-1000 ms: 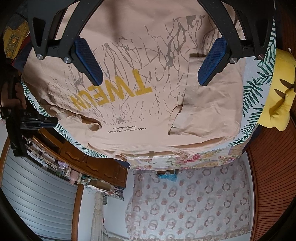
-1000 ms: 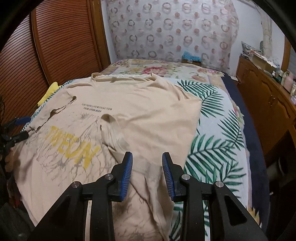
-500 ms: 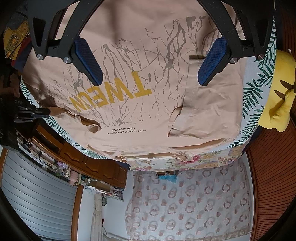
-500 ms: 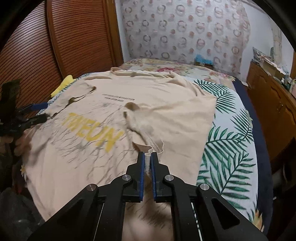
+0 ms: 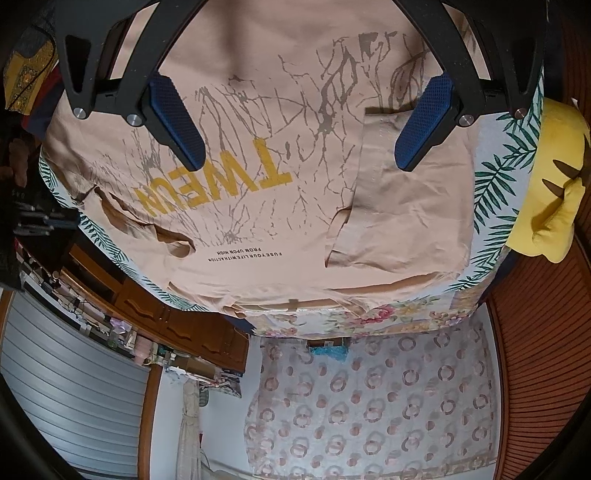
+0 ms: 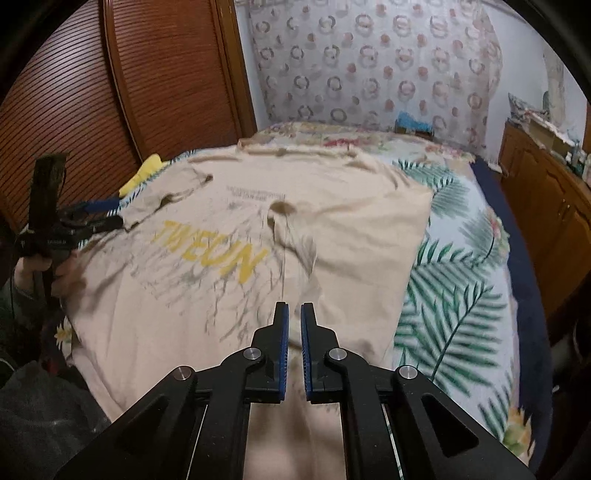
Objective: Fold small clothes
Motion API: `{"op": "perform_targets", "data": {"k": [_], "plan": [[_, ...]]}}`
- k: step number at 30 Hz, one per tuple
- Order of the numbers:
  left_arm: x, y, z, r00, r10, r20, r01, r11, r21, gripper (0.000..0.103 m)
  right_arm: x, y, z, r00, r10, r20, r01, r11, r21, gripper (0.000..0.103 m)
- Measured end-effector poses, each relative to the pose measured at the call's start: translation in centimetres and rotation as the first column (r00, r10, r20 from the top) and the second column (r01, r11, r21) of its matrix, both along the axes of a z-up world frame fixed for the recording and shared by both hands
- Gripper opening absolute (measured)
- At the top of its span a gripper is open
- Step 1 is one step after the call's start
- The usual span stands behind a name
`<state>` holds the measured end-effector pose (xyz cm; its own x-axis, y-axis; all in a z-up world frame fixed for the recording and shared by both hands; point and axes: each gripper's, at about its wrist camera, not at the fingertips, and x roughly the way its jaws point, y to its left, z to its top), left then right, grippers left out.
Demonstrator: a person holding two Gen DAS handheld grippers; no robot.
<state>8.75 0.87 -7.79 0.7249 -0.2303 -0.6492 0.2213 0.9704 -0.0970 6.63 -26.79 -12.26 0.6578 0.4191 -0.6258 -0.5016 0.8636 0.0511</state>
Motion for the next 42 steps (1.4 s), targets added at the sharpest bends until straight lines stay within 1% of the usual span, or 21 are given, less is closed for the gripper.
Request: {"op": "perform_targets", "data": {"k": [1, 4, 5, 7, 13, 15, 17, 21, 24, 27, 32, 33, 34, 35, 36, 39, 42], "plan": [[0.0, 0.0, 0.0, 1.0, 0.0, 0.001, 0.0, 1.0, 0.0, 0.103, 0.3, 0.1, 0.2, 1.0, -0.009, 0.009, 0.009, 1.0, -0.003, 0.013], [-0.1, 0.1, 0.1, 1.0, 0.001, 0.003, -0.001, 1.0, 0.001, 0.103, 1.6, 0.9, 0.4, 0.999, -0.024, 0.031, 0.024, 0.999, -0.024, 0.026], [-0.1, 0.1, 0.1, 1.0, 0.0, 0.003, 0.0, 1.0, 0.0, 0.103, 2.4, 1.3, 0.3, 0.999, -0.03, 0.027, 0.031, 0.999, -0.036, 0.032], [-0.1, 0.1, 0.1, 1.0, -0.002, 0.001, 0.002, 1.0, 0.001, 0.103, 3.9, 2.1, -0.3, 1.0, -0.021, 0.011, 0.021, 0.999, -0.041, 0.032], [0.3, 0.7, 0.0, 1.0, 0.017, -0.003, -0.017, 1.0, 0.01, 0.103, 8.3, 4.7, -2.2, 0.997, -0.002, -0.077, -0.001, 0.999, -0.042, 0.032], [0.4, 1.2, 0.0, 1.0, 0.027, -0.002, -0.027, 0.999, 0.019, 0.103, 9.1, 5.7, -2.6, 0.994, 0.006, -0.11, -0.009, 1.0, -0.026, 0.032], [0.6, 1.8, 0.0, 0.999, 0.039, 0.001, -0.039, 0.999, 0.028, 0.103, 8.9, 6.6, -2.5, 0.992, 0.048, -0.119, -0.048, 0.999, 0.0, 0.032], [1.4, 3.5, 0.4, 0.997, 0.074, 0.018, -0.075, 0.997, 0.034, 0.103, 7.5, 8.7, -1.8, 0.985, 0.137, -0.109, -0.134, 0.99, 0.033, 0.032], [2.3, 5.0, 0.7, 0.994, 0.103, 0.026, -0.103, 0.994, 0.03, 0.103, 7.0, 9.1, -1.2, 0.986, 0.145, -0.085, -0.144, 0.989, 0.019, 0.032], [3.4, 6.6, 1.1, 0.992, 0.126, 0.027, -0.127, 0.991, 0.04, 0.103, 7.3, 8.6, -0.6, 0.991, 0.12, -0.062, -0.119, 0.993, 0.017, 0.032], [5.4, 9.0, 1.5, 0.992, 0.127, 0.022, -0.128, 0.99, 0.05, 0.103, 9.1, 6.2, 0.4, 0.999, 0.025, -0.022, -0.025, 1.0, -0.018, 0.032], [5.8, 9.4, 1.6, 0.992, 0.124, 0.019, -0.125, 0.991, 0.048, 0.101, 9.4, 5.9, 0.5, 1.0, 0.002, -0.018, -0.003, 1.0, -0.027, 0.034], [6.2, 9.8, 1.6, 0.992, 0.123, 0.014, -0.123, 0.991, 0.047, 0.097, 10.0, 5.4, 0.5, 1.0, -0.018, -0.019, 0.017, 0.999, -0.037, 0.037], [6.7, 10.1, 1.6, 0.992, 0.123, 0.006, -0.123, 0.991, 0.047, 0.095, 10.4, 5.1, 0.4, 0.999, -0.035, -0.018, 0.034, 0.998, -0.047, 0.041], [7.2, 10.4, 1.5, 0.992, 0.125, -0.004, -0.124, 0.991, 0.05, 0.09, 11.2, 4.7, 0.2, 0.998, -0.058, -0.02, 0.057, 0.997, -0.056, 0.045], [9.0, 11.2, 0.9, 0.992, 0.125, -0.029, -0.123, 0.99, 0.061, 0.078, 13.4, 3.5, -0.3, 0.994, -0.108, -0.037, 0.104, 0.991, -0.081, 0.046], [11.1, 11.8, -0.1, 0.989, 0.132, -0.072, -0.128, 0.99, 0.06, 0.067, 15.7, 2.3, -1.1, 0.985, -0.161, -0.055, 0.155, 0.982, -0.108, 0.046]]}}
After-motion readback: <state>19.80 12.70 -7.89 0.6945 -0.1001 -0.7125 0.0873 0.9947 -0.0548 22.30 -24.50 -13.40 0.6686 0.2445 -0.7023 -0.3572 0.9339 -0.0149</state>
